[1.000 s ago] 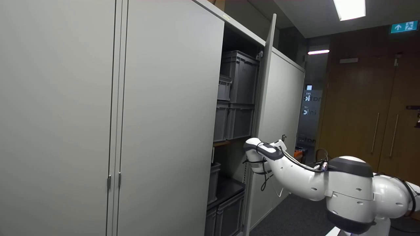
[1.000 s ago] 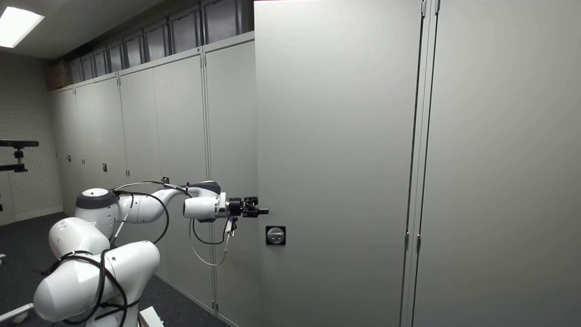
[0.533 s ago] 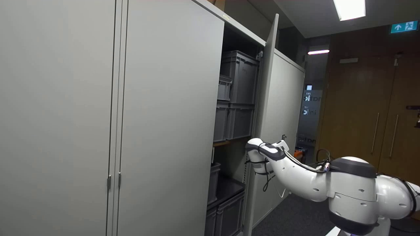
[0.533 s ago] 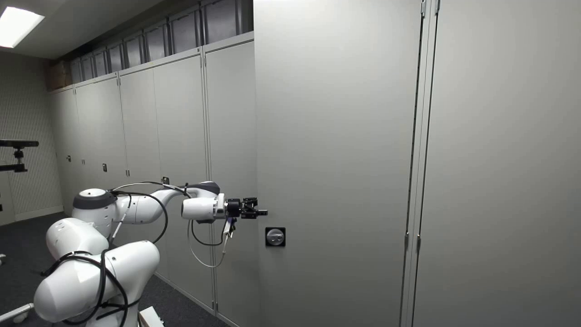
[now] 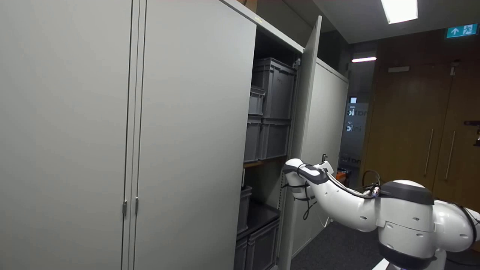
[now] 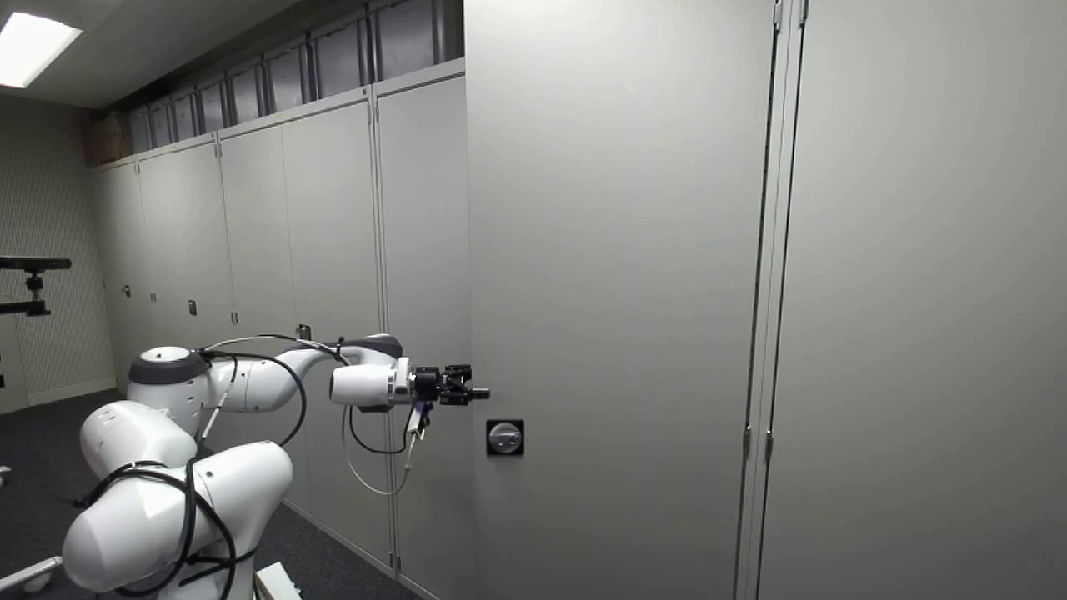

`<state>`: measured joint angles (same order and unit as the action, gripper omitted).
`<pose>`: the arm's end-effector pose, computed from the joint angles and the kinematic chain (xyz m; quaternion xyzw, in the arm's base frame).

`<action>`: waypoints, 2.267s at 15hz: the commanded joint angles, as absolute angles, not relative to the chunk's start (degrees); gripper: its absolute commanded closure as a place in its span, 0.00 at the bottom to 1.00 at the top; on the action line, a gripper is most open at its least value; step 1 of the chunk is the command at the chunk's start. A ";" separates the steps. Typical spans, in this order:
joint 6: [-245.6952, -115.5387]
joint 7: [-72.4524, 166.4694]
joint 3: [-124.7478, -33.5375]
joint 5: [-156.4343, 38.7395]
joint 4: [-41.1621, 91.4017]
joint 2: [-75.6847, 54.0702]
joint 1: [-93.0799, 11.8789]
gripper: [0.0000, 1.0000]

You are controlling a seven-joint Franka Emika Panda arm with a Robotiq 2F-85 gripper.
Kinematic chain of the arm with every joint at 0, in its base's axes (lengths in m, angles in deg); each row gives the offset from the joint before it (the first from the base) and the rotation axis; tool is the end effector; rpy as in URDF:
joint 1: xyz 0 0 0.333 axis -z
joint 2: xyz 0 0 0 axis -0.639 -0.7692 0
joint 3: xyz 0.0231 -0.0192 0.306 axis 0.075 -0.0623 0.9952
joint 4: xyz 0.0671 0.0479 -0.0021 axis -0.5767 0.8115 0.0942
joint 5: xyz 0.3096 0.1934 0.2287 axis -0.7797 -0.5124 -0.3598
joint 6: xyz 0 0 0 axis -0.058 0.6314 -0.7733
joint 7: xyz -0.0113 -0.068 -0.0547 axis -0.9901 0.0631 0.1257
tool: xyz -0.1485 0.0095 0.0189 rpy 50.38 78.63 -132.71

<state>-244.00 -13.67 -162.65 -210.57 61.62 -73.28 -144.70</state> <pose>0.4847 0.0661 0.3677 0.6535 -0.2907 0.6731 0.1880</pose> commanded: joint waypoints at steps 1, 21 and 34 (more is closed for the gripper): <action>-244.00 -13.22 -164.43 -210.82 64.97 -73.17 -146.33 0.00; -244.00 -12.34 -165.31 -210.66 68.96 -72.80 -147.33 0.00; -244.00 -11.15 -165.22 -210.67 71.82 -72.72 -148.57 0.00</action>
<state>-244.00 -11.57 -163.49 -210.59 68.61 -73.27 -146.91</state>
